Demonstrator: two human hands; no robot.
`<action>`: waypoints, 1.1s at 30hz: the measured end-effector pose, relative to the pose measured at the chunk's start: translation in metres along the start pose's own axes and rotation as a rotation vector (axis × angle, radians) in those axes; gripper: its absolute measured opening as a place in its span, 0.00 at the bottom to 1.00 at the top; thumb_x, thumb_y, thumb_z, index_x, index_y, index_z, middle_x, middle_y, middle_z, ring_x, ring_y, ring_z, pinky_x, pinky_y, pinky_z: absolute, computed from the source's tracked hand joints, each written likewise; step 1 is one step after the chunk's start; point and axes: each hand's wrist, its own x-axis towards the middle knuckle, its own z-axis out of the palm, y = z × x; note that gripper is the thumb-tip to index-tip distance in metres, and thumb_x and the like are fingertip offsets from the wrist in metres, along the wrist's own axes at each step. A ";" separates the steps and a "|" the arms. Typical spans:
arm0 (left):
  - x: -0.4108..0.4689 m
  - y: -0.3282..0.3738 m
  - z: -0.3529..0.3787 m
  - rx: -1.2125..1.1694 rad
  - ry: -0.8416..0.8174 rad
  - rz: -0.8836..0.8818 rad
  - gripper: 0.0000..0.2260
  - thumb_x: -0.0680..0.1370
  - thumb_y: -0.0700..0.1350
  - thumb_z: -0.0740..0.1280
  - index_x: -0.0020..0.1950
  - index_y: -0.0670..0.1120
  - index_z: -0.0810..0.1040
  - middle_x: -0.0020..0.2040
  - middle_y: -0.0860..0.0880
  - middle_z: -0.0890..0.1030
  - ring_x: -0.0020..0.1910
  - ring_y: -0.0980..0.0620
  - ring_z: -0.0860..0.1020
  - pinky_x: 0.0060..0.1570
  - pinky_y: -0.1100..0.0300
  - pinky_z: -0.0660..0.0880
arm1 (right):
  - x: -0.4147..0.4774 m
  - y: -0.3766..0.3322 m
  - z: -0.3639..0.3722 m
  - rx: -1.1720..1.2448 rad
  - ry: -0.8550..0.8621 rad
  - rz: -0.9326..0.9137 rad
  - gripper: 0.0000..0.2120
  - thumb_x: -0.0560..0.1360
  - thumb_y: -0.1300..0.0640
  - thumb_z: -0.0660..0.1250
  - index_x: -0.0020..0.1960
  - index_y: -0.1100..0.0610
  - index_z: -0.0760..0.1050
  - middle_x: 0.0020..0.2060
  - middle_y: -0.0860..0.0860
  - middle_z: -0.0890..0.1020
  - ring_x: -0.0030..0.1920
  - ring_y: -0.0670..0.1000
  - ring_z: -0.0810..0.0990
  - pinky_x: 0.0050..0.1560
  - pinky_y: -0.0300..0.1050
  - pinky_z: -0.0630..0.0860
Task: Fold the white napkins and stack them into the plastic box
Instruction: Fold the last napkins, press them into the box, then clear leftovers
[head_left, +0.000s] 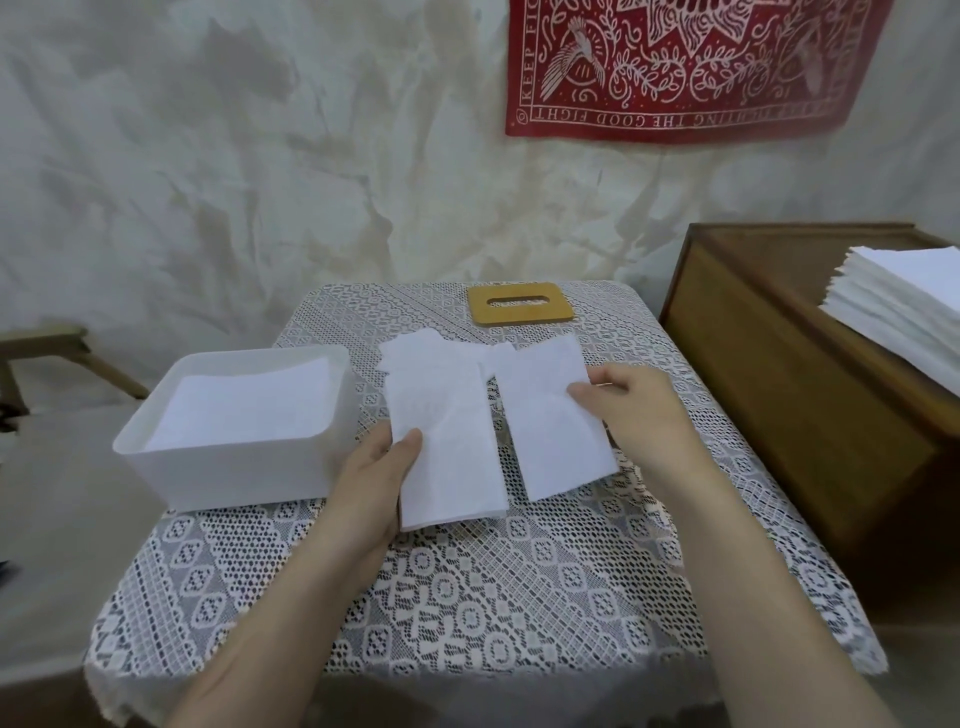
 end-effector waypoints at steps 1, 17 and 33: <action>0.000 -0.001 0.001 -0.013 -0.002 -0.001 0.10 0.86 0.45 0.61 0.64 0.53 0.78 0.58 0.54 0.87 0.55 0.55 0.86 0.50 0.57 0.80 | -0.007 -0.004 -0.001 0.076 -0.022 -0.005 0.05 0.81 0.58 0.68 0.47 0.55 0.82 0.41 0.50 0.87 0.41 0.49 0.86 0.41 0.46 0.78; -0.009 0.000 0.031 -0.155 -0.046 -0.001 0.17 0.87 0.54 0.56 0.69 0.49 0.78 0.62 0.48 0.85 0.59 0.49 0.85 0.58 0.44 0.81 | -0.030 0.002 0.046 0.140 -0.065 -0.022 0.04 0.79 0.60 0.70 0.48 0.61 0.82 0.43 0.56 0.87 0.48 0.59 0.86 0.47 0.55 0.81; -0.009 -0.003 0.022 -0.043 -0.060 0.070 0.13 0.85 0.43 0.63 0.68 0.48 0.78 0.60 0.48 0.86 0.58 0.46 0.85 0.59 0.44 0.81 | -0.023 0.013 0.048 -0.101 -0.061 0.027 0.14 0.76 0.45 0.72 0.60 0.47 0.77 0.47 0.46 0.82 0.48 0.48 0.83 0.53 0.54 0.81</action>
